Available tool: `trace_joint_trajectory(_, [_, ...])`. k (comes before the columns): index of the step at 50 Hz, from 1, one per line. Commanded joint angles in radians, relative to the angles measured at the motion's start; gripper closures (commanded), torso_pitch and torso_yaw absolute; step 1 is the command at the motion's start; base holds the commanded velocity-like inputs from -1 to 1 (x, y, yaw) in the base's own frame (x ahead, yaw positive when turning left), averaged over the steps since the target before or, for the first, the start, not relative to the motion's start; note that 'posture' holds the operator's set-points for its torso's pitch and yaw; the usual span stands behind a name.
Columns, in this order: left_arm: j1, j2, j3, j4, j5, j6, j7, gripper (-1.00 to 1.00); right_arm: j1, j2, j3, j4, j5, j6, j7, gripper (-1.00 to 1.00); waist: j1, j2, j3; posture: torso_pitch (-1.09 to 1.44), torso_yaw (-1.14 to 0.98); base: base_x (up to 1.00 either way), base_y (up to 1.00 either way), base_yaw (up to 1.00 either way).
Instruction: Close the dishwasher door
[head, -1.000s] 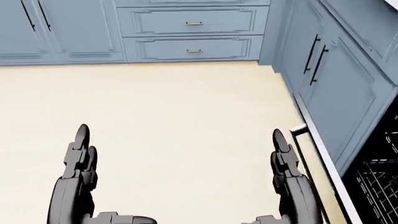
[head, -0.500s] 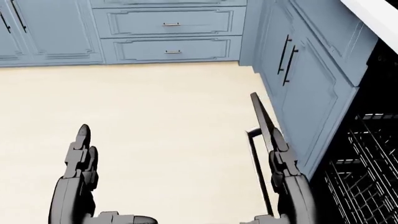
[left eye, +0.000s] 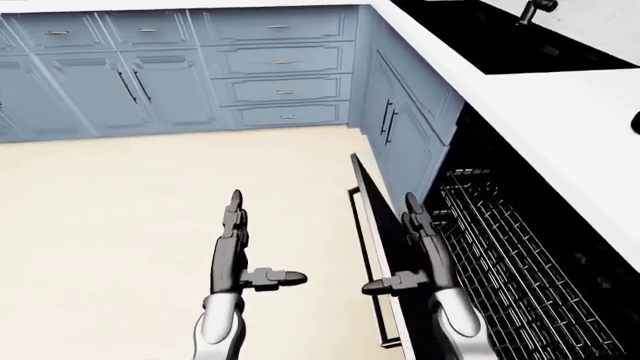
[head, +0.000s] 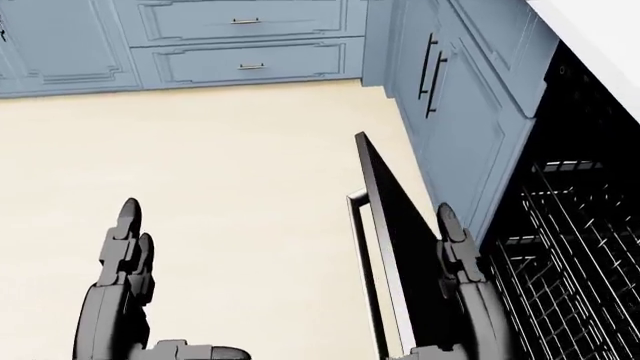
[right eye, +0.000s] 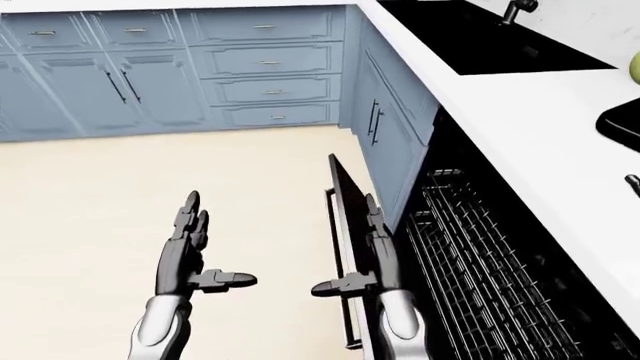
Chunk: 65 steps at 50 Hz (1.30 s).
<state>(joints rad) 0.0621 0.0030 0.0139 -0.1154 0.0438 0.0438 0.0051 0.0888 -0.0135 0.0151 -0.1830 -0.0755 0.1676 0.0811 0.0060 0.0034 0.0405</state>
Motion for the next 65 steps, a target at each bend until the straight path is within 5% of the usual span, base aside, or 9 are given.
trace_joint_trajectory(1, [-0.017, 0.011, 0.023, -0.050, -0.001, -0.027, 0.006, -1.00, -0.019, 0.006, 0.016, -0.044, 0.005, -0.023, 0.003, -1.00, 0.005, 0.005, -0.022, 0.00, 0.00, 0.00, 0.00, 0.00])
trace_joint_trajectory(18, [-0.021, 0.011, 0.023, -0.038, -0.001, -0.032, 0.007, -1.00, -0.154, 0.037, 0.067, -0.054, 0.003, 0.115, -0.026, -1.00, -0.003, -0.003, -0.052, 0.00, 0.00, 0.00, 0.00, 0.00])
trace_joint_trajectory(36, [-0.028, 0.016, 0.040, -0.041, -0.011, -0.025, 0.007, -1.00, -0.410, 0.142, 0.132, 0.375, -0.013, 0.009, -0.001, -1.00, -0.005, 0.014, -0.056, 0.00, 0.00, 0.00, 0.00, 0.00])
trace_joint_trajectory(48, [-0.023, 0.015, 0.037, -0.043, -0.011, -0.026, 0.005, -1.00, -0.780, 0.172, -0.005, 1.366, 0.060, -0.495, 0.071, -1.00, -0.014, 0.028, -0.058, 0.00, 0.00, 0.00, 0.00, 0.00])
trace_joint_trajectory(65, [-0.039, 0.022, 0.058, -0.049, -0.027, -0.004, 0.001, -1.00, -0.709, 0.180, -0.165, 1.556, -0.001, -0.479, 0.137, -1.00, -0.006, 0.019, -0.052, 0.00, 0.00, 0.00, 0.00, 0.00])
